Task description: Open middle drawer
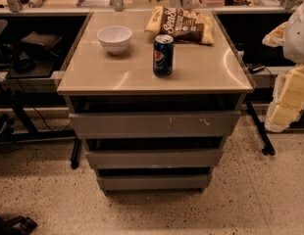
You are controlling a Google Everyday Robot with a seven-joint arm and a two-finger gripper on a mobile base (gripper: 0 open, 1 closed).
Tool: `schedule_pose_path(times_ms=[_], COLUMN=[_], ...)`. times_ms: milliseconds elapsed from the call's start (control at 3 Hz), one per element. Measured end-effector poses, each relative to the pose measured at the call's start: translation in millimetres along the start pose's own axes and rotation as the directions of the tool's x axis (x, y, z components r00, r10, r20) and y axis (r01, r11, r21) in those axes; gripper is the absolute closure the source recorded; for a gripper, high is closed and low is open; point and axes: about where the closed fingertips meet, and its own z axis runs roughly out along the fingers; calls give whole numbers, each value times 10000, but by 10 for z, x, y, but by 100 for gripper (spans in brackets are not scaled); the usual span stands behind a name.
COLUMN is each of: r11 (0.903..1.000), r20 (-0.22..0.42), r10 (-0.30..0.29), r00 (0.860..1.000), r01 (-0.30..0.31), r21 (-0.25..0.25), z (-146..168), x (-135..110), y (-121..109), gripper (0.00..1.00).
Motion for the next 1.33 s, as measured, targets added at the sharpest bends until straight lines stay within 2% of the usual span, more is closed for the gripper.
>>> schedule_pose_path(times_ms=[667, 1000, 1333], r11=[9997, 9959, 9886], r20=[212, 847, 1853], r10=[-219, -901, -1201], r00=[9995, 9923, 9753], r01=[216, 894, 1345], r21=[149, 114, -671], z=[118, 499, 1432], x=[13, -66, -151], y=[76, 326, 697], gripper=[0, 0, 0])
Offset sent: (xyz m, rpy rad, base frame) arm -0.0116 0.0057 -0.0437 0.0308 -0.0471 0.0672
